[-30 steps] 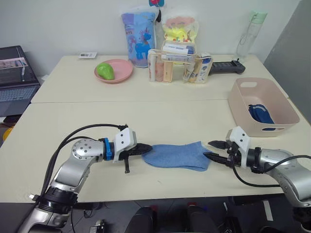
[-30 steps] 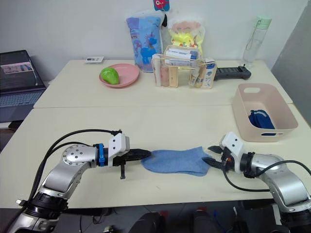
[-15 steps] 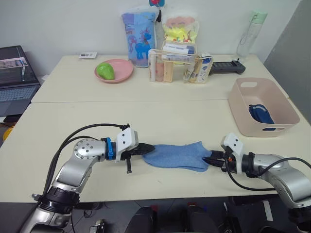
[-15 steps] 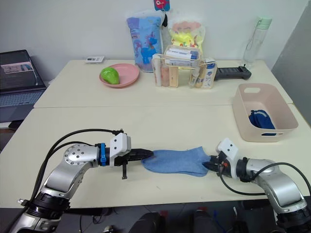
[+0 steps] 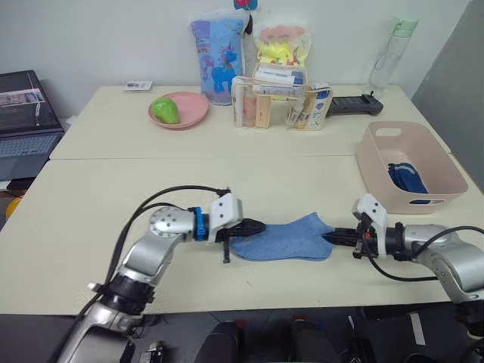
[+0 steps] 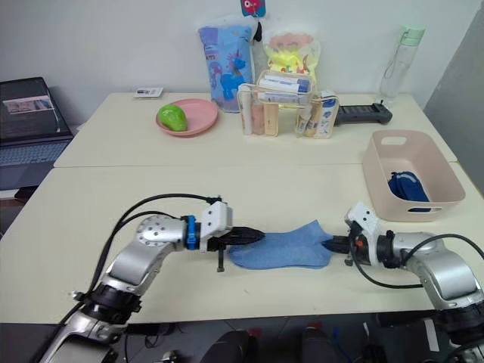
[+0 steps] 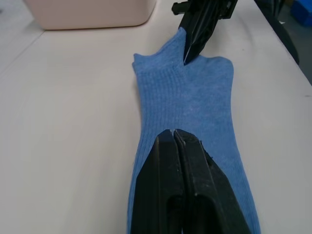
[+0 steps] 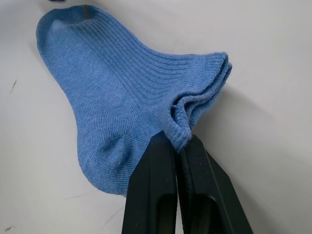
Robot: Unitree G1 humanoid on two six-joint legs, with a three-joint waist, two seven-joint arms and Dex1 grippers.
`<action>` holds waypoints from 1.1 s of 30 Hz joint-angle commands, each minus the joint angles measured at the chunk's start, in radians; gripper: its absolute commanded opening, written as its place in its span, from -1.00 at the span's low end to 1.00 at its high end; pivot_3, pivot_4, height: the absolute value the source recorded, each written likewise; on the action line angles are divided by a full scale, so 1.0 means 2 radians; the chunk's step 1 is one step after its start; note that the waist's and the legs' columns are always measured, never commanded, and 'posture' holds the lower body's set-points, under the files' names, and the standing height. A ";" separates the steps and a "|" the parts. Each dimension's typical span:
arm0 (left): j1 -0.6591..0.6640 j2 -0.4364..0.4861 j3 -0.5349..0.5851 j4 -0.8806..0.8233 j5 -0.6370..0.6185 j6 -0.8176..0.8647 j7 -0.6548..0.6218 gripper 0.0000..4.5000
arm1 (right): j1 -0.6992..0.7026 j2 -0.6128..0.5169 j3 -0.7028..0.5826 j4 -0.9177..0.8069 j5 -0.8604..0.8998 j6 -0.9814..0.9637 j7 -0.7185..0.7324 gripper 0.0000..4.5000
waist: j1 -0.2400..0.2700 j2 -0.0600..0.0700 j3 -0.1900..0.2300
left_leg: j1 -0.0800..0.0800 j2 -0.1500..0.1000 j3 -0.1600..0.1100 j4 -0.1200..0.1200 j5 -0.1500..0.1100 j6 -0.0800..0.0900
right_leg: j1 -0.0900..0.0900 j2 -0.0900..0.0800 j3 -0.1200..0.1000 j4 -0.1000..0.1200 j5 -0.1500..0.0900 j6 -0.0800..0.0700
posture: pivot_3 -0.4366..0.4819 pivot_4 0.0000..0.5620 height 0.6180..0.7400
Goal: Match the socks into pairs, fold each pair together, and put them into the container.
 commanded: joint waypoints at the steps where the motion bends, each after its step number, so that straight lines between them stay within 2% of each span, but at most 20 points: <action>1: -0.023 -0.020 -0.022 0.014 0.017 0.004 0.007 -1.00 | -0.014 -0.006 -0.005 -0.001 0.005 -0.001 0.012 -1.00 | 0.000 0.000 0.000 | 0.000 0.000 0.000 0.000 0.000 0.000 | 0.000 0.000 0.000 0.000 0.000 0.000 | -0.05 -0.47 1.00; 7: -0.032 -0.019 -0.062 0.040 0.067 0.009 0.008 -1.00 | -0.019 -0.007 -0.026 -0.024 0.036 0.030 0.016 -1.00 | 0.000 0.000 0.000 | 0.000 0.000 0.000 0.000 0.000 0.000 | 0.000 0.000 0.000 0.000 0.000 0.000 | -0.05 -0.47 1.00; 12: -0.034 -0.018 -0.070 0.053 0.092 0.013 0.018 -1.00 | -0.027 0.006 -0.059 -0.067 0.126 0.106 0.017 -1.00 | 0.000 0.000 0.000 | 0.000 0.000 0.000 0.000 0.000 0.000 | 0.000 0.000 0.000 0.000 0.000 0.000 | -0.05 -0.47 1.00; 16: -0.032 -0.019 -0.068 0.053 0.093 0.015 0.018 -1.00 | -0.047 0.030 -0.069 -0.091 0.197 0.165 -0.004 -1.00 | 0.000 0.000 0.000 | 0.000 0.000 0.000 0.000 0.000 0.000 | 0.000 0.000 0.000 0.000 0.000 0.000 | -0.05 -0.47 1.00; 22: -0.007 -0.014 -0.063 0.012 0.082 0.037 0.019 -1.00 | -0.084 0.095 -0.038 -0.089 0.215 0.187 -0.048 -1.00 | -0.001 0.000 0.000 | 0.000 0.000 0.000 0.000 0.000 0.000 | 0.000 0.000 0.000 0.000 0.000 0.000 | -0.05 -0.47 1.00; 26: 0.006 0.013 -0.020 -0.047 0.042 0.093 0.015 -1.00 | -0.096 0.111 -0.003 -0.072 0.187 0.169 -0.053 -1.00 | -0.001 0.000 0.000 | 0.000 0.000 0.000 0.000 0.000 0.000 | 0.000 0.000 0.000 0.000 0.000 0.000 | -0.05 -0.47 1.00; 33: -0.005 0.093 0.090 -0.123 -0.057 0.204 -0.004 -1.00 | -0.113 0.125 0.061 -0.039 0.137 0.131 -0.039 -1.00 | -0.002 0.000 0.000 | 0.000 0.000 0.000 0.000 0.000 0.000 | -0.001 0.000 0.000 0.000 0.000 0.000 | -0.05 -0.47 1.00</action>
